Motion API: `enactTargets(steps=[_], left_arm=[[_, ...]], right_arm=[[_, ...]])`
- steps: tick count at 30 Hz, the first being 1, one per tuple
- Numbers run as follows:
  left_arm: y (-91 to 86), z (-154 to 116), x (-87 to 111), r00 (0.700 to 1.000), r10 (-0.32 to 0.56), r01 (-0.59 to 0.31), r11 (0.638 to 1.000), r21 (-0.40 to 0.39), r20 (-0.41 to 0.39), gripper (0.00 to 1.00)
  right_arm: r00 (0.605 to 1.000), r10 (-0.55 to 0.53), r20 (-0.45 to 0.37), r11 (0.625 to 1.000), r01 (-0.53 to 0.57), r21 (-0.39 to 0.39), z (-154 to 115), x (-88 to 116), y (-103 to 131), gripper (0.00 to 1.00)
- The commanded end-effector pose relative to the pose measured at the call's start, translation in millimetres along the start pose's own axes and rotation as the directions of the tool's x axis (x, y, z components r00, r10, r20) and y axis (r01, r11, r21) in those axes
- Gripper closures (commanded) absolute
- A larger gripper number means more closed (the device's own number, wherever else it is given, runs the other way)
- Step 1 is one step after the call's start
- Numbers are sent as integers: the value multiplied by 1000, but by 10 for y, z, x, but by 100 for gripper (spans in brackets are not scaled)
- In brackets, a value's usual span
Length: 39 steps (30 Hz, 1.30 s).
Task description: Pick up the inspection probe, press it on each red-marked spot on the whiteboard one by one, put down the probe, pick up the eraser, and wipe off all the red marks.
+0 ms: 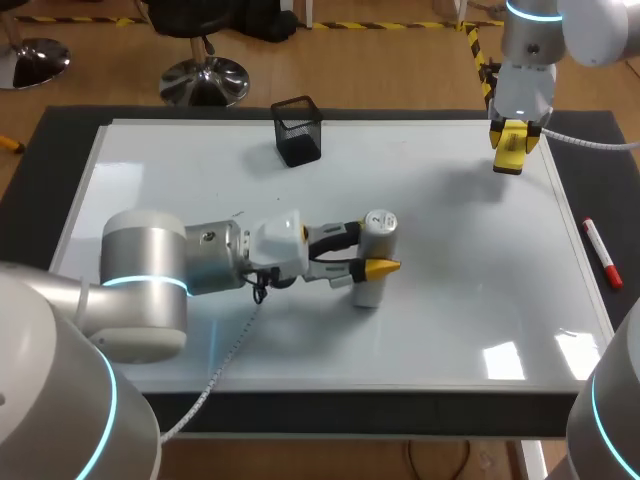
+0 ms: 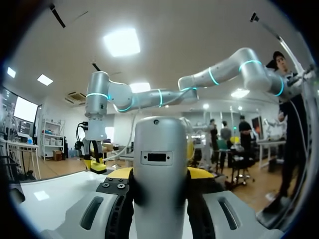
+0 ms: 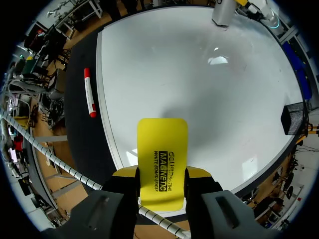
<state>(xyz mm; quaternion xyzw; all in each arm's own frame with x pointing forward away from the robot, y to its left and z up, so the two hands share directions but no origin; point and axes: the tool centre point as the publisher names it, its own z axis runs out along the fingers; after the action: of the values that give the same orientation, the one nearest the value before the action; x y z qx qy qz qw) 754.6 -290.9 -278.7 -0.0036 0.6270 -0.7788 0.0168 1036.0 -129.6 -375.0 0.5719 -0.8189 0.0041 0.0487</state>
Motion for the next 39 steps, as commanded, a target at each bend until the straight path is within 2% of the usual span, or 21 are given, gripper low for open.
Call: enactTargets(steps=[1,9,18,27,34,39], left_arm=[[-88,-20,-22,1000,10,-10,1000,15,5,100],[-272,-62,-121,999,48,-48,998,30,13,100],[-512,-299,-383,992,98,-101,994,28,85,100],[-673,-668,-733,977,113,-120,992,28,183,100],[-761,-1037,-1020,952,125,-127,992,-11,281,100],[-824,-1262,-1199,937,118,-128,992,7,329,100]], right_arm=[[1000,-2,-3,1000,2,0,-14,5,-6,100],[1000,-2,-3,1000,2,0,-14,5,-6,100],[1000,-2,-3,1000,2,0,-14,5,-6,100],[1000,-2,-3,1000,2,0,-14,5,-6,100],[1000,-2,-3,1000,2,0,-14,5,-6,100],[1000,-2,-3,1000,2,0,-14,5,-6,100]])
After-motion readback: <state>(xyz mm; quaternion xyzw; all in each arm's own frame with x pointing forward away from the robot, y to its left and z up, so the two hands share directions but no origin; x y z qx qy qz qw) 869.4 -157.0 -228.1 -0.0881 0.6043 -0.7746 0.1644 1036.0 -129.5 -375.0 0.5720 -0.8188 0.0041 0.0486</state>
